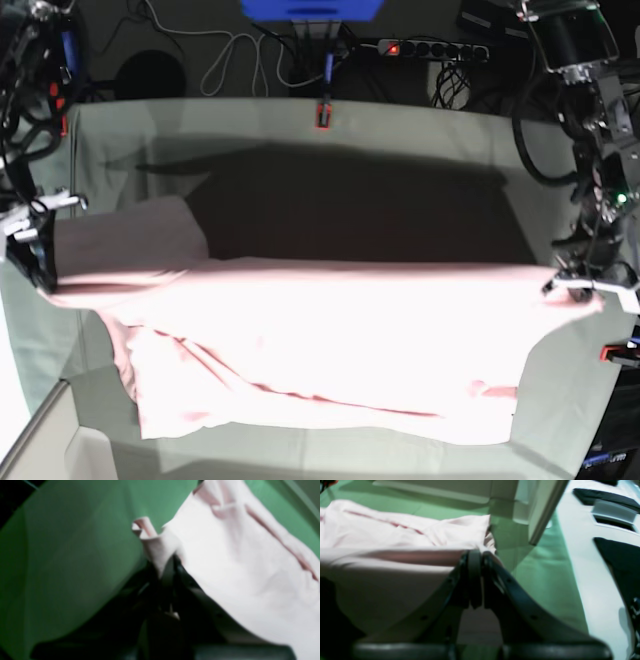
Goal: Layout the t-shirt on the table in an organized manner, then fold the t-shirt properly
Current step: 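Lift the shirt edge high with both grippers and fling it across the table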
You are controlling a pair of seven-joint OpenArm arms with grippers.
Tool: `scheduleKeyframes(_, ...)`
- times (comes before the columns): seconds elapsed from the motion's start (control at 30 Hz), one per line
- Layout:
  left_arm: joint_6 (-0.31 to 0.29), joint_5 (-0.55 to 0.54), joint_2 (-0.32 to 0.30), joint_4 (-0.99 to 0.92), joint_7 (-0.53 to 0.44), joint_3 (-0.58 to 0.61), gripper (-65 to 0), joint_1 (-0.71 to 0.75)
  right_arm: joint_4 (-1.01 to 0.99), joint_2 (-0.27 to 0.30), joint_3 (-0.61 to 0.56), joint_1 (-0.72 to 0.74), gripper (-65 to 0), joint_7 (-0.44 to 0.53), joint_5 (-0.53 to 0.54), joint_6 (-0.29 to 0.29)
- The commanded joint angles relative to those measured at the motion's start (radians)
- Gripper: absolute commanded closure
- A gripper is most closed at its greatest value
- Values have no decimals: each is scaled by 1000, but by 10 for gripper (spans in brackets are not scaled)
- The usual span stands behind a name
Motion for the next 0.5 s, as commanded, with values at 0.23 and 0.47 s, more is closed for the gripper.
scheduleKeyframes(0.23,3,20,-58,-58,-13,103,0,-297,-79,92,5,319,0,-195,23,-10)
scheduleKeyframes(0.47,3,11,-58,-288,39,205,0,-724,-171,209,-27,693,0,-387,21,-10)
